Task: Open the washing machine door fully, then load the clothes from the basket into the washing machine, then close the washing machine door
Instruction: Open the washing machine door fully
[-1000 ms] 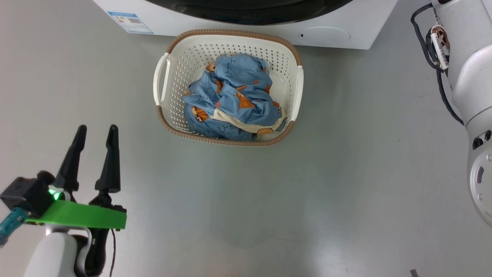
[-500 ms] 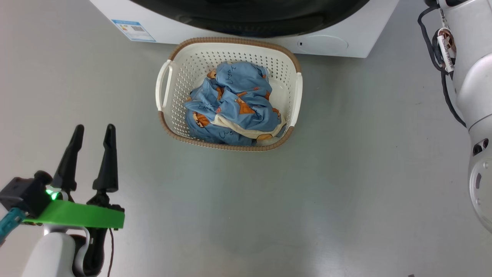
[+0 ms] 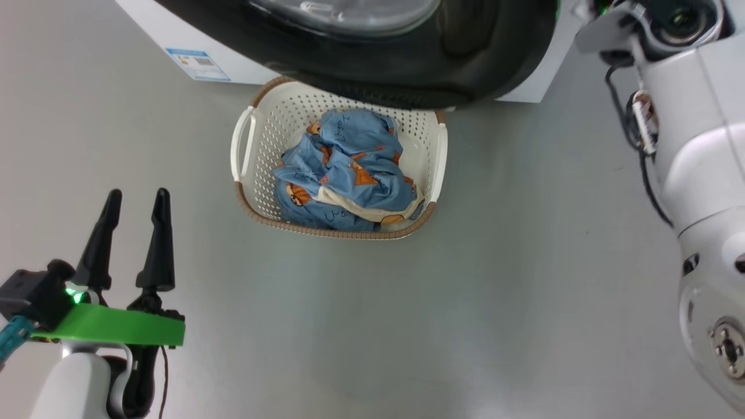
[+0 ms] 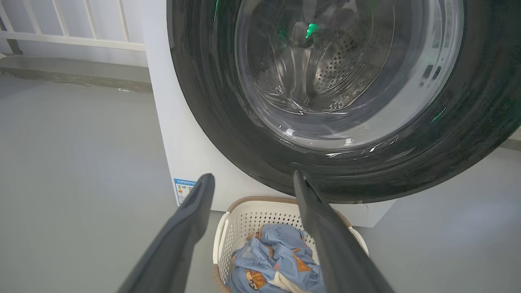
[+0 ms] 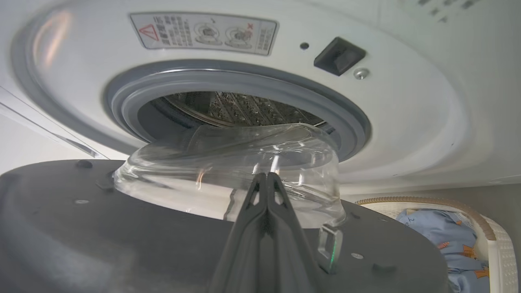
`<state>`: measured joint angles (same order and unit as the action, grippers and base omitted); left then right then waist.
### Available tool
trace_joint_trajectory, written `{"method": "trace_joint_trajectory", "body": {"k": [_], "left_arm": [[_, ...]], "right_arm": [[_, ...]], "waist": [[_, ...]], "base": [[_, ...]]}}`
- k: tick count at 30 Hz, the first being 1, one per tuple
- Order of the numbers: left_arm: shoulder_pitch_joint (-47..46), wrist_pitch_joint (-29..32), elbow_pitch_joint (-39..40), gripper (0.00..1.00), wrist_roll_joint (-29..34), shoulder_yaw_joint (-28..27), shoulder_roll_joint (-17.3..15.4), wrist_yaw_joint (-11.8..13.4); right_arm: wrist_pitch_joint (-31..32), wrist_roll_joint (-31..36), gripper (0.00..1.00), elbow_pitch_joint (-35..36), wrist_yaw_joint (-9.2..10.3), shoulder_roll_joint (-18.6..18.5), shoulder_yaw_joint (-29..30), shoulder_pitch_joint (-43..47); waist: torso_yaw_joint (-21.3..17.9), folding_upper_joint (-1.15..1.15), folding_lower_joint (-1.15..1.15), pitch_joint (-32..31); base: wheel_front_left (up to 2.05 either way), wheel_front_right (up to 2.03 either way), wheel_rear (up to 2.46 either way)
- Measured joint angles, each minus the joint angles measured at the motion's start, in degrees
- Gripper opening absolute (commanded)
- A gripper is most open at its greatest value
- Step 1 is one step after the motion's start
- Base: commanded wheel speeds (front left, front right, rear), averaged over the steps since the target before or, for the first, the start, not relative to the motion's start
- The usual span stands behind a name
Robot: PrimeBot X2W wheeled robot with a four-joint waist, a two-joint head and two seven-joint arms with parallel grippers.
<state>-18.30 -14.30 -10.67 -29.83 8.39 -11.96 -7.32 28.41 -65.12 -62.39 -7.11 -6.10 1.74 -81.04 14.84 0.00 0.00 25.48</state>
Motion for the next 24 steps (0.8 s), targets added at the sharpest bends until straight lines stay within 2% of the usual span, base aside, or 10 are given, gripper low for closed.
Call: {"method": "trace_joint_trajectory", "body": {"k": [12,24], "left_arm": [[1.06,0.00,0.03,1.00,1.34,-0.29,-0.04,0.00],[2.82,0.00,-0.03,1.00,2.03,-0.90,-0.09,0.00]], "right_arm": [[9.34,-0.74,0.00,6.60,0.00,1.00,-1.23,9.51],[17.29,-7.98,0.00,15.63,0.00,1.00,-6.67,18.73]], "waist": [[-1.10,0.00,0.00,-3.77],[-1.47,0.00,0.00,-7.24]], "base": [[0.00,0.00,0.00],[0.00,0.00,0.00]]}}
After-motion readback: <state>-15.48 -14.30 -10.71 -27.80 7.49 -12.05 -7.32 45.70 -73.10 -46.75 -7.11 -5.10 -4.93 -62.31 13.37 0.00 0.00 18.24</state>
